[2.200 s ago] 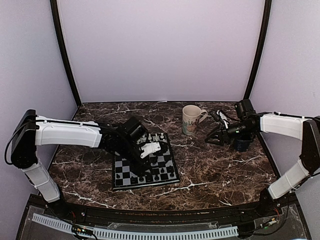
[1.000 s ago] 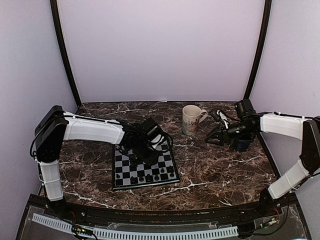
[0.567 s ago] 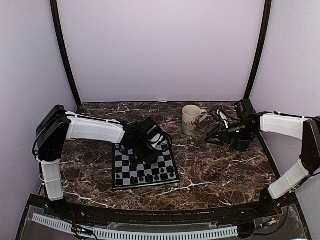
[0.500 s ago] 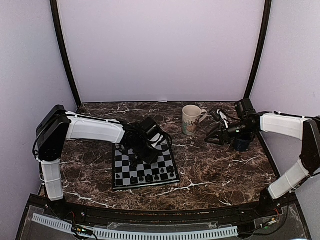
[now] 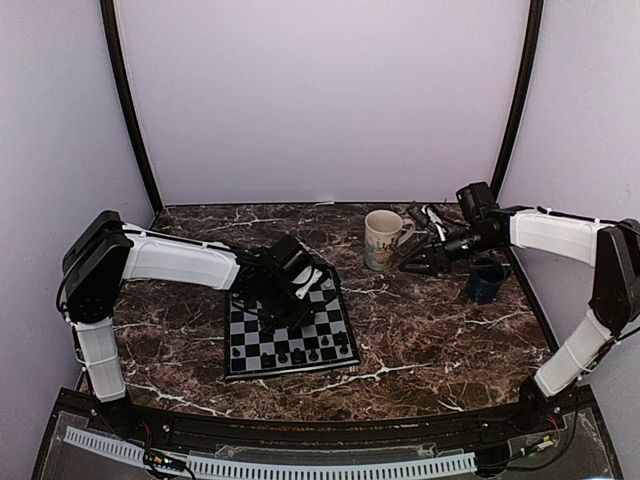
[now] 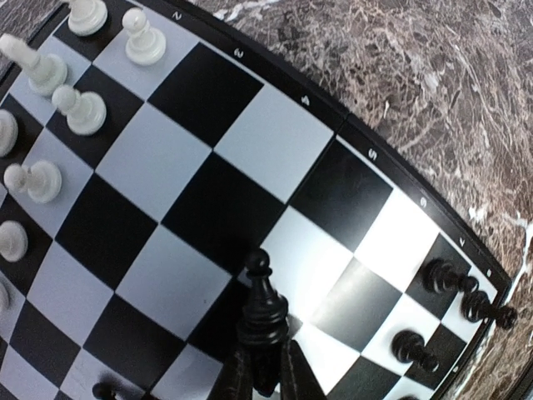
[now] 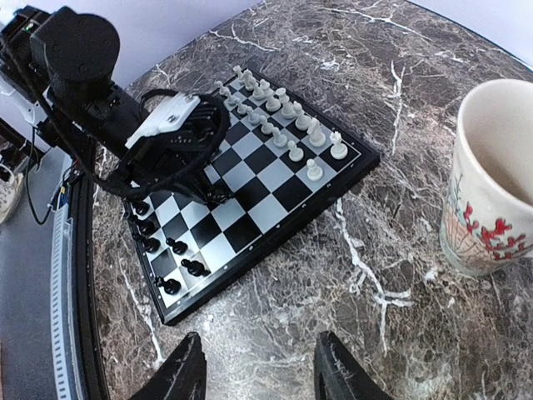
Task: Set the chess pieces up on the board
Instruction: Pick up the chess pile from the chessboard, then pass from the left arm to the right
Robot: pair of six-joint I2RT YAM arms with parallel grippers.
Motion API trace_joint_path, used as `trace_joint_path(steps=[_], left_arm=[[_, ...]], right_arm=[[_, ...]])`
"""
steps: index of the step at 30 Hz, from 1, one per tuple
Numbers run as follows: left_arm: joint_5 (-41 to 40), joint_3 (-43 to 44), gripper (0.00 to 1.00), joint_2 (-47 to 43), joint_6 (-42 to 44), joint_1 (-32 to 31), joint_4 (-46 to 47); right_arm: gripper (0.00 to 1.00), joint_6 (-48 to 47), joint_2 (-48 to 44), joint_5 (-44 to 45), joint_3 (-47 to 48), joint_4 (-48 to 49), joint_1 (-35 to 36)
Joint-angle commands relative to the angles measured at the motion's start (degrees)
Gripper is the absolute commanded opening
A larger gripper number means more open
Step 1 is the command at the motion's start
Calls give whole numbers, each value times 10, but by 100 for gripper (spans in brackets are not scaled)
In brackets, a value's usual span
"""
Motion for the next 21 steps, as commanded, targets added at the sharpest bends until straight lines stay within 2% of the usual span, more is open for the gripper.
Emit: trace_joint_path(steps=[1, 9, 13, 21], left_arm=[[14, -68, 11, -52, 20, 4, 41], [26, -203, 11, -132, 34, 6, 190], [24, -226, 11, -138, 38, 9, 215], [30, -270, 12, -156, 41, 10, 285]], right_arm=[[44, 42, 42, -3, 62, -28, 26], [42, 79, 147, -34, 165, -91, 87], [40, 92, 220, -48, 231, -135, 112], [39, 116, 307, -44, 314, -173, 172]])
